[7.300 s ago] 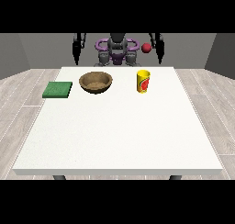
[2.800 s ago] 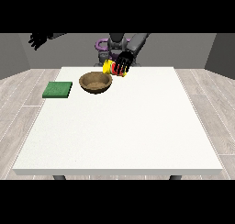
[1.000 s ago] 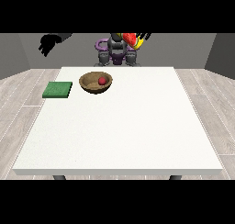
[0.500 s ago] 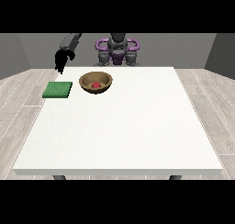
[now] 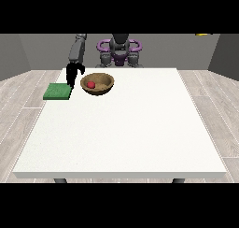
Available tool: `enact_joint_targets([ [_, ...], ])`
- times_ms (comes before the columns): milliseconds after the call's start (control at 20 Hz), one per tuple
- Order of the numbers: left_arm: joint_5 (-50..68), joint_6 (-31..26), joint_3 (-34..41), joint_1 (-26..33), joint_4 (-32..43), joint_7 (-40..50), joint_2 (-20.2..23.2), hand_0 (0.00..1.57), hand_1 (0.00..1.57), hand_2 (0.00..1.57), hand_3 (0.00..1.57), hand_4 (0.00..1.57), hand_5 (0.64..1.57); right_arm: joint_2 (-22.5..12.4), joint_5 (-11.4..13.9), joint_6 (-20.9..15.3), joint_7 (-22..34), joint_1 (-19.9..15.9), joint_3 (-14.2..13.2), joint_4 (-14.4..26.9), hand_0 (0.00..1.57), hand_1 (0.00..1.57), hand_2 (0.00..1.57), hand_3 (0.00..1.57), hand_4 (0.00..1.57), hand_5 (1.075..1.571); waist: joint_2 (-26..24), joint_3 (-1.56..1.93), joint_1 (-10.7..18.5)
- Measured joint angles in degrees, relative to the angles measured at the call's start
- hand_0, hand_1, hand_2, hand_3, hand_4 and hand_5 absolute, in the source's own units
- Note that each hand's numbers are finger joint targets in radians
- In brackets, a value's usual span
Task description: Pick the cup and pour the ball into the bowl, then pick the bowl and place it on the pad
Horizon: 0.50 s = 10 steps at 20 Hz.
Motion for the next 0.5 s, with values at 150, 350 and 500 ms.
enact_joint_targets([
  [150,2.3,-1.7,1.9,1.2,-0.2,0.9,3.0,0.0,0.0,0.0,0.0,1.01,1.535,0.8,0.6,0.3,-1.7,-1.0,1.1,2.8,0.0,0.0,0.0,0.0,0.56,1.56,0.1,0.02,-1.5],
  [350,3.9,-2.0,2.9,2.0,-1.6,0.5,4.9,0.0,0.0,0.0,0.0,1.01,1.536,1.2,1.0,0.4,-5.3,-3.9,1.3,7.6,0.0,0.0,0.0,0.0,0.52,1.554,2.4,0.04,-2.2],
  [500,5.6,-2.9,3.3,2.4,-3.5,1.1,6.0,0.0,0.0,0.0,0.0,1.02,1.536,0.3,0.8,1.5,-9.3,-5.6,0.4,11.6,0.0,0.0,0.0,0.0,0.5,1.551,4.0,-0.21,-1.7],
])
